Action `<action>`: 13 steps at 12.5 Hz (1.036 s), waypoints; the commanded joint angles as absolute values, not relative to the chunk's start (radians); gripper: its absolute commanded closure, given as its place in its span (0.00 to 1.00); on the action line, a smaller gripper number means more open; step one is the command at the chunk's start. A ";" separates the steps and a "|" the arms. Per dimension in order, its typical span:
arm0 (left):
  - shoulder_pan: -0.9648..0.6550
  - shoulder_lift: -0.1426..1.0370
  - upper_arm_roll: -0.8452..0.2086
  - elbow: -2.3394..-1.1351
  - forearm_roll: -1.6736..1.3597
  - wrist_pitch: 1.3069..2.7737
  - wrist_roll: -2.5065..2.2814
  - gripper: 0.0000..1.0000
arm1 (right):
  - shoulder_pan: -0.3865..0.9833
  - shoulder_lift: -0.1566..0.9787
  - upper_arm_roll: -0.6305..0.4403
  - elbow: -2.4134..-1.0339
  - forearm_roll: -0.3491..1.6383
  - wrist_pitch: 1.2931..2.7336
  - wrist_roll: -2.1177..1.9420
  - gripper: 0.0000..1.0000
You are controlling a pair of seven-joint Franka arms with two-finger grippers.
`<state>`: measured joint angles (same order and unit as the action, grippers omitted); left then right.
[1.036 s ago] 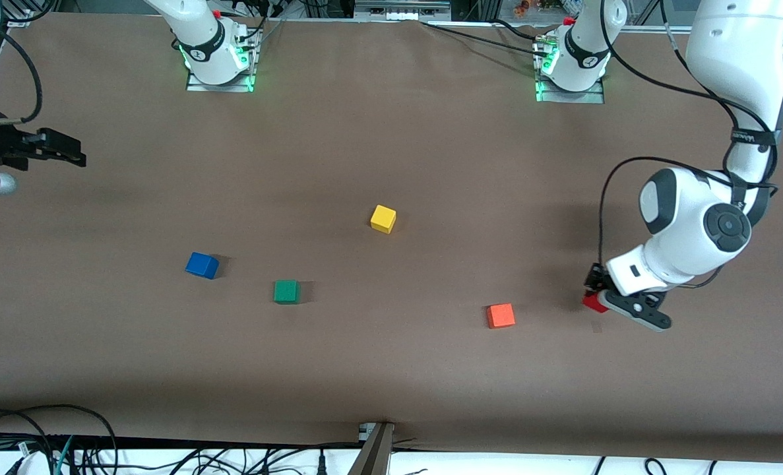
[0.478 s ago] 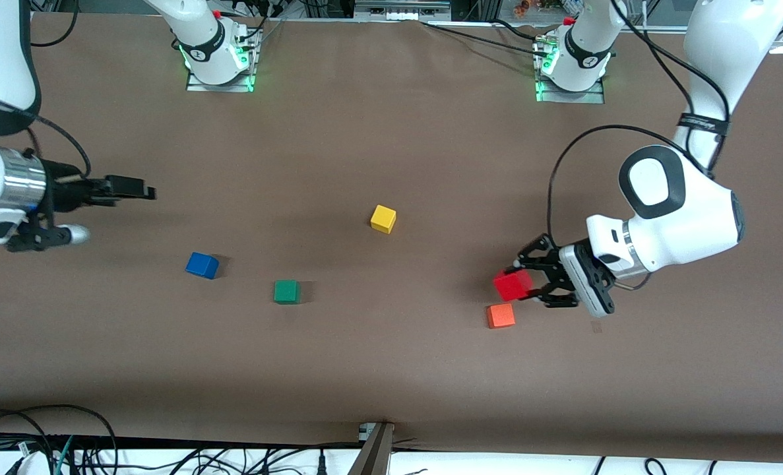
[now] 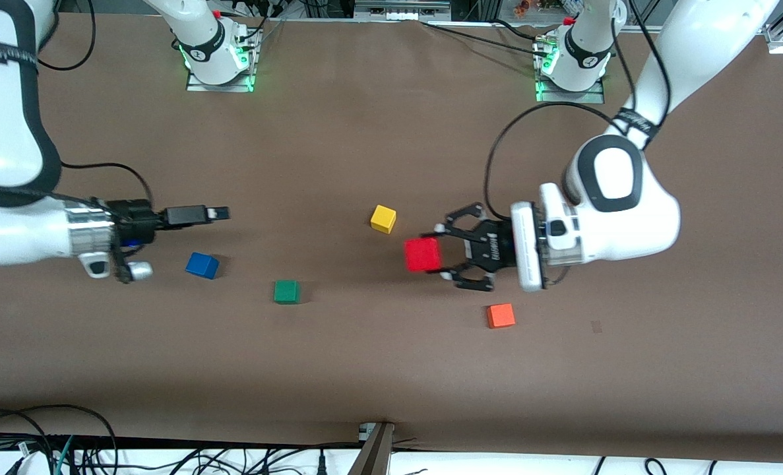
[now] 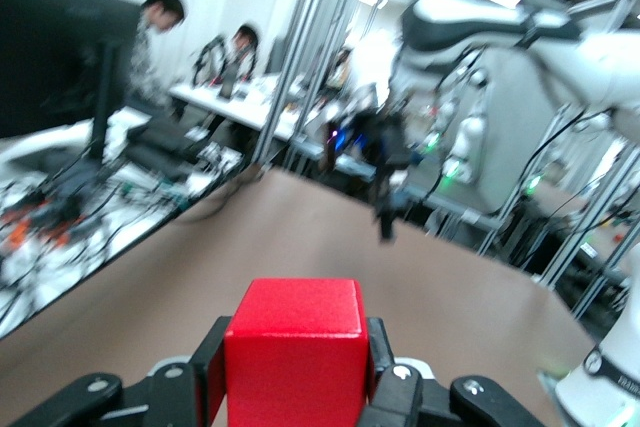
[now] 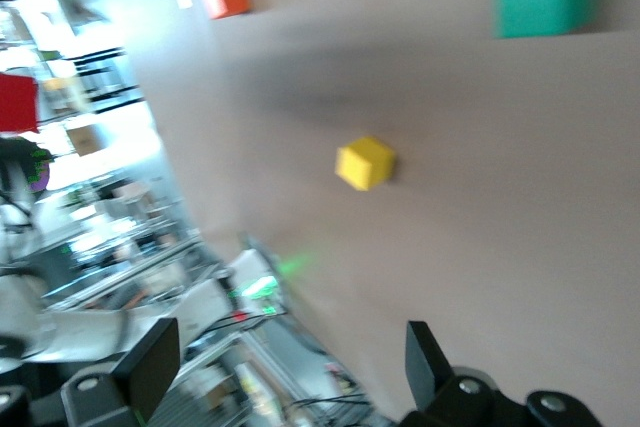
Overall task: Pass red block to right arm, stack on blue
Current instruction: 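Lift the red cube with the left gripper while the right gripper approaches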
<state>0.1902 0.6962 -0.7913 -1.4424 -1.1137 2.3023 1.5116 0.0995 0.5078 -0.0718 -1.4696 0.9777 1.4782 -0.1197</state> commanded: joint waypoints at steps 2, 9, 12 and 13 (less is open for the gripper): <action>0.062 0.790 -0.810 -1.273 -1.212 2.296 1.568 1.00 | 0.175 0.541 -0.048 -1.453 1.240 1.502 -0.120 0.00; 0.011 0.810 -0.805 -1.230 -1.223 2.299 1.555 1.00 | 0.238 0.503 -0.048 -1.451 1.529 1.594 -0.074 0.00; 0.011 0.810 -0.805 -1.233 -1.223 2.299 1.555 1.00 | 0.242 0.494 -0.029 -1.450 1.529 1.672 -0.025 0.00; 0.011 0.810 -0.805 -1.233 -1.223 2.299 1.555 1.00 | 0.245 0.495 -0.020 -1.450 1.529 1.715 -0.014 0.00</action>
<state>0.0208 0.7909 -0.8015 -1.2674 -1.1996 2.3073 1.5377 0.2389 0.5086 -0.0399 -1.4405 1.5087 1.6523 -0.0395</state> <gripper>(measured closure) 0.445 0.000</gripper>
